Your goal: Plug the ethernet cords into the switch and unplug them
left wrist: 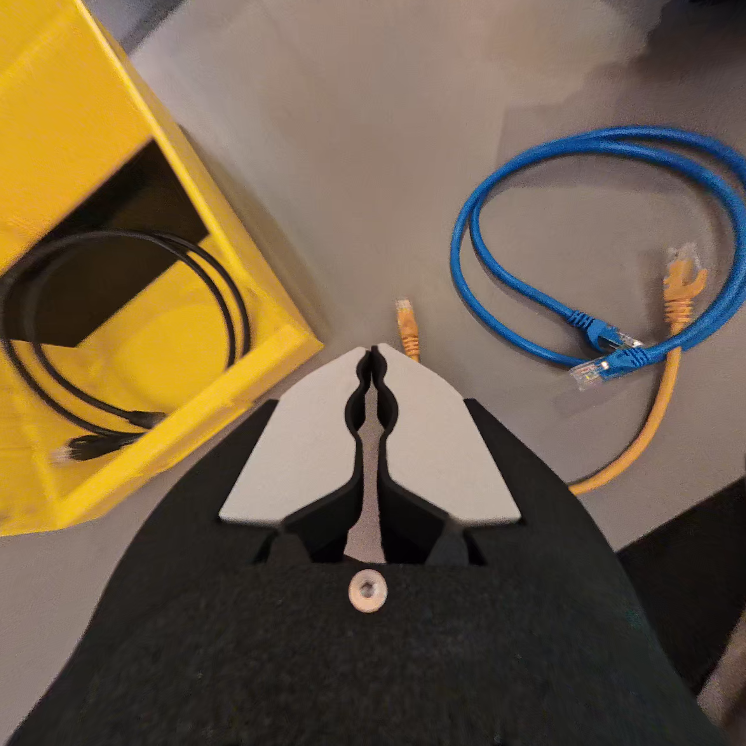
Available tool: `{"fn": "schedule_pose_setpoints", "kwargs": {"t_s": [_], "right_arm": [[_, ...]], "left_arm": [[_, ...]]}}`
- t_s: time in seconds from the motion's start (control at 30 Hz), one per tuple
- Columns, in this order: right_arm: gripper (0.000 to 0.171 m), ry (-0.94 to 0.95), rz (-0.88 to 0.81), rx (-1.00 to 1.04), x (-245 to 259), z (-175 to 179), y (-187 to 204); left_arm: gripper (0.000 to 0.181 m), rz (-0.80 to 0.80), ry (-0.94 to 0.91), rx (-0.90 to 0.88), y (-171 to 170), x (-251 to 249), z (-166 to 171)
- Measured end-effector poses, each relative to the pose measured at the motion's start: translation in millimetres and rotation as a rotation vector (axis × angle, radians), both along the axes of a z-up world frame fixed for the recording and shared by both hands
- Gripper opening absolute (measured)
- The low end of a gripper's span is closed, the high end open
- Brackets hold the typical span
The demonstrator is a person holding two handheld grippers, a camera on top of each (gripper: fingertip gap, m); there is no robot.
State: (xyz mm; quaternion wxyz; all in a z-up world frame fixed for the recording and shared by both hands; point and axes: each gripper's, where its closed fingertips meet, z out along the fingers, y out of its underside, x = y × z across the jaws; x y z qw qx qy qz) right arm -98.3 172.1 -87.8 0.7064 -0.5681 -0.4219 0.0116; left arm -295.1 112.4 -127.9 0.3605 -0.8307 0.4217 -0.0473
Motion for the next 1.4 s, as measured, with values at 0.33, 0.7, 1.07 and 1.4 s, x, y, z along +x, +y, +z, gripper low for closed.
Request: {"fn": "schedule_pose_setpoints", "kwargs": {"t_s": [0.33,0.7,1.07,1.4], "right_arm": [[0.024,0.001,0.004,-0.004,0,0,-1],[0.024,-0.014,0.011,-0.002,-3,-2,-2],[0.024,-0.024,0.012,0.009,-4,-2,-2],[0.024,-0.029,0.01,0.011,-4,-3,-2]], "left_arm": [[0.026,0.134,-0.111,-0.173,-7,6,-49],[0.004,0.023,-0.01,-0.022,-11,20,-67],[0.004,0.152,0.249,0.166,15,-99,99],[0.004,-0.041,-0.177,0.294,-7,-2,191]]}}
